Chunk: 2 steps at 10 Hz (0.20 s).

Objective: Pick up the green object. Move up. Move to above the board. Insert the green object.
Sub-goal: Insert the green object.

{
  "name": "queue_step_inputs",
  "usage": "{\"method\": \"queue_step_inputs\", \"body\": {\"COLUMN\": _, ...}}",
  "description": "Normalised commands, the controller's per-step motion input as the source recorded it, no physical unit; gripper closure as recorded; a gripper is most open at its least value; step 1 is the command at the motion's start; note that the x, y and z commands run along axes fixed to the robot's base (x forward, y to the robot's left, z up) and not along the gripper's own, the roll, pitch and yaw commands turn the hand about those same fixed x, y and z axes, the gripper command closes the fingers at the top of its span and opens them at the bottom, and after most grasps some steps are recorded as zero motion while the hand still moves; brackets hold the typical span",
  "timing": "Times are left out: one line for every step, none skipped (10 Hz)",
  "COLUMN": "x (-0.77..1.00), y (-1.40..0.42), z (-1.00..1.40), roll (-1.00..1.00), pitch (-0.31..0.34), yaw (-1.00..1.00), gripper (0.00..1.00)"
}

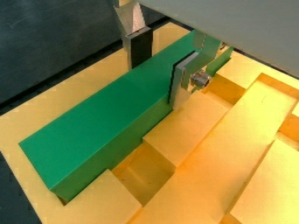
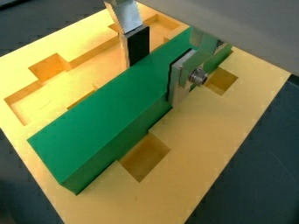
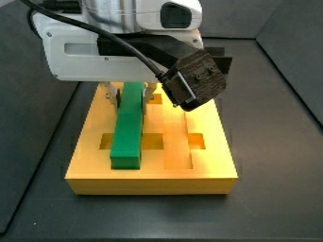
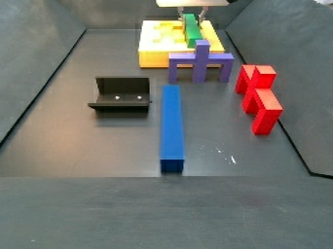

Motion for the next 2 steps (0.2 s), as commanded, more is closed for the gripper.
{"method": "queue_step_inputs", "body": {"x": 0.12, "y": 0.09, "z": -0.06, "roll": 0.01, "pitch": 0.016, "yaw": 0.00, "gripper": 1.00}}
{"method": "queue_step_inputs", "body": {"x": 0.00, "y": 0.00, "z": 0.00, "roll": 0.00, "pitch": 0.000, "yaw": 0.00, "gripper": 1.00}}
